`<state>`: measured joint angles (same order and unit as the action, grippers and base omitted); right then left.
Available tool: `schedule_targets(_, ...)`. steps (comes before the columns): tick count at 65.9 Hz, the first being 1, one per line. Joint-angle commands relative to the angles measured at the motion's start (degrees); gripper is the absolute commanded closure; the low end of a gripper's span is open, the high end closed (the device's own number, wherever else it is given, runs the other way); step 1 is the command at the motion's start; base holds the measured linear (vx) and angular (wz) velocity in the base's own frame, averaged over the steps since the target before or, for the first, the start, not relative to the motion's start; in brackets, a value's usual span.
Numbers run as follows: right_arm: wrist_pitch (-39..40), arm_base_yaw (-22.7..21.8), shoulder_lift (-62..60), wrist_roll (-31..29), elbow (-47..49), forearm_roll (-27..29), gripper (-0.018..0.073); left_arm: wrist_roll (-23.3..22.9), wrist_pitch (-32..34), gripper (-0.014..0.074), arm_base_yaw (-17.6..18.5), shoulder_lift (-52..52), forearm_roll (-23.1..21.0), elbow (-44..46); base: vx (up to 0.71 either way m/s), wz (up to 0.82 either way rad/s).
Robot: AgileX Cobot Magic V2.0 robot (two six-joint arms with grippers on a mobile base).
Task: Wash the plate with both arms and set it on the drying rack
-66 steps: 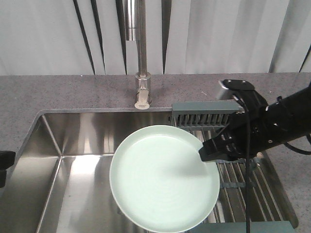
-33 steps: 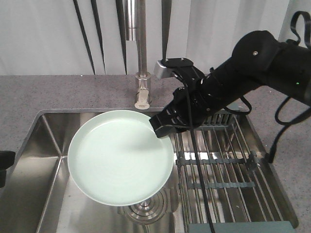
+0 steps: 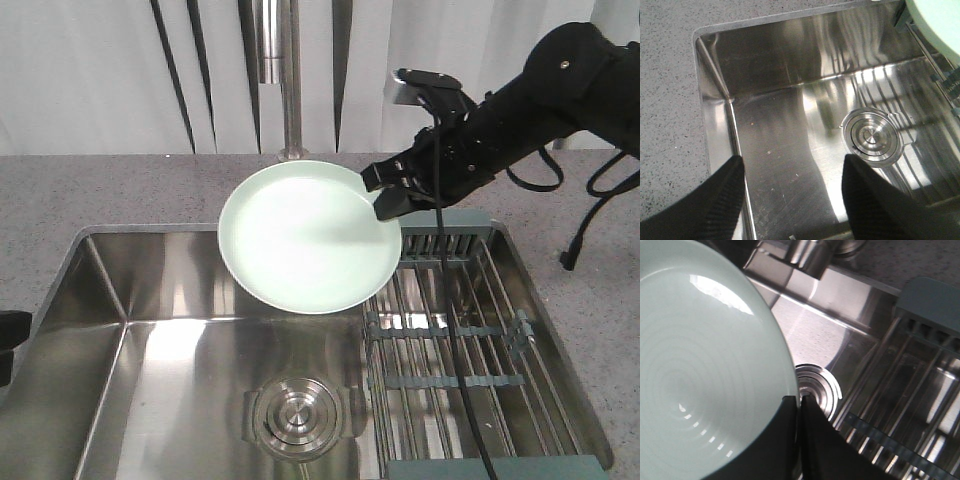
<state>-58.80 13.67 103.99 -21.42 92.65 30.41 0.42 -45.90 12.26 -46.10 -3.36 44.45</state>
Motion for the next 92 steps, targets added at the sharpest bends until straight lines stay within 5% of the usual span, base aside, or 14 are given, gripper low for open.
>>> schedule_targets(1, 3.06, -1.96, -5.9, 0.12, -1.67, 1.11, 0.0564, -0.42, 3.63, 0.0188, 0.09, 0.34, -0.25, 1.33, 0.0, 0.0)
schedule_targets(45, 9.95, -4.26, -26.33, 0.31, -29.58, 0.2, 0.0564, -0.42, 3.63, 0.0188, 0.09, 0.34, -0.25, 1.33, 0.0, 0.0)
schedule_targets(92, 14.31, 15.26, -23.2, 9.89, -27.12, -3.12, 0.0564, -0.42, 3.63, 0.0188, 0.09, 0.34, -0.25, 1.33, 0.0, 0.0)
